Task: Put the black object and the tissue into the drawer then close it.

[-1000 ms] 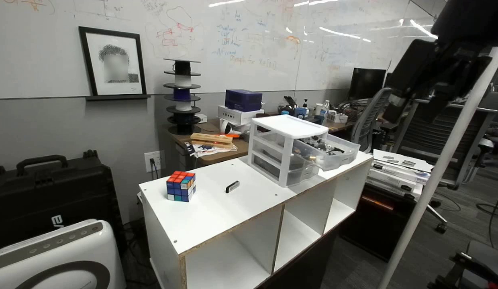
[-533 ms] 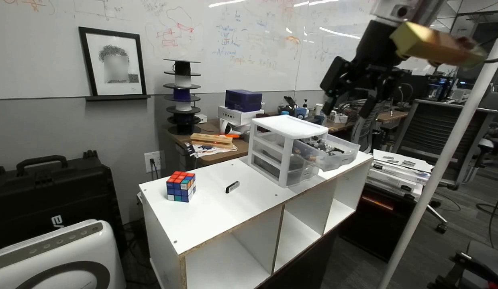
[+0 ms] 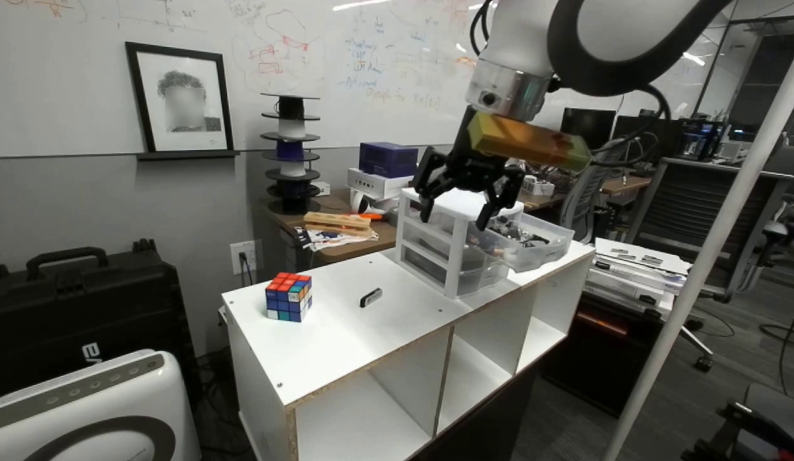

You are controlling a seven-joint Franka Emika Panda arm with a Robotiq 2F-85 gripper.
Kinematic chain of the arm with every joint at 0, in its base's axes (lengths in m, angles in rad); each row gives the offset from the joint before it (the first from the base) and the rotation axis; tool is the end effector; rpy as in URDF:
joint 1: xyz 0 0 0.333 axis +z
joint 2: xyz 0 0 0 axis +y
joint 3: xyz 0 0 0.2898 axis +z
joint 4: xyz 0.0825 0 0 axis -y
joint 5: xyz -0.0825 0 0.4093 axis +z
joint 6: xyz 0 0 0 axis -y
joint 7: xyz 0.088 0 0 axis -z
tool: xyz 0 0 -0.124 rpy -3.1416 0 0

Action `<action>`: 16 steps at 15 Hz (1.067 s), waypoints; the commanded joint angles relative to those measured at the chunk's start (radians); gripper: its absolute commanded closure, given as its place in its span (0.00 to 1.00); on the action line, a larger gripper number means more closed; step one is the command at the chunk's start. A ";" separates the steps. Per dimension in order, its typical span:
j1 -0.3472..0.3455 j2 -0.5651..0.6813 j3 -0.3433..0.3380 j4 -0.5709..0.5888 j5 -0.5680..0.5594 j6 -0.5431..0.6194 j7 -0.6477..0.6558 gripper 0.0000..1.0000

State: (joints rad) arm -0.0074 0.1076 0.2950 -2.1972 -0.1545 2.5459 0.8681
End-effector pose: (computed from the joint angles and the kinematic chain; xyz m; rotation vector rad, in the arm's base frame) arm 0.5632 0.1671 0.3027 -2.9602 0.7068 -0.3757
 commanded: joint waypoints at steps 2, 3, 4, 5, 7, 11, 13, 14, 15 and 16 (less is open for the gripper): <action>0.153 0.179 -0.152 0.186 -0.120 0.016 0.167 0.00; 0.178 0.212 -0.177 0.219 -0.122 0.006 0.184 0.00; 0.201 0.241 -0.202 0.245 -0.130 0.005 0.202 0.00; 0.217 0.269 -0.219 0.271 -0.121 0.003 0.205 0.00; 0.239 0.324 -0.241 0.321 -0.089 0.001 0.197 0.00; 0.270 0.445 -0.263 0.426 -0.046 0.015 0.181 0.00; 0.278 0.503 -0.269 0.478 -0.021 0.016 0.168 0.00; 0.279 0.531 -0.268 0.504 -0.003 0.014 0.164 0.00; 0.280 0.557 -0.267 0.529 0.015 0.013 0.158 0.00; 0.282 0.582 -0.269 0.553 0.029 0.013 0.157 0.00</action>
State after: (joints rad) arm 0.2517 0.5995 0.0462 -1.7550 -0.1764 2.5544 1.0432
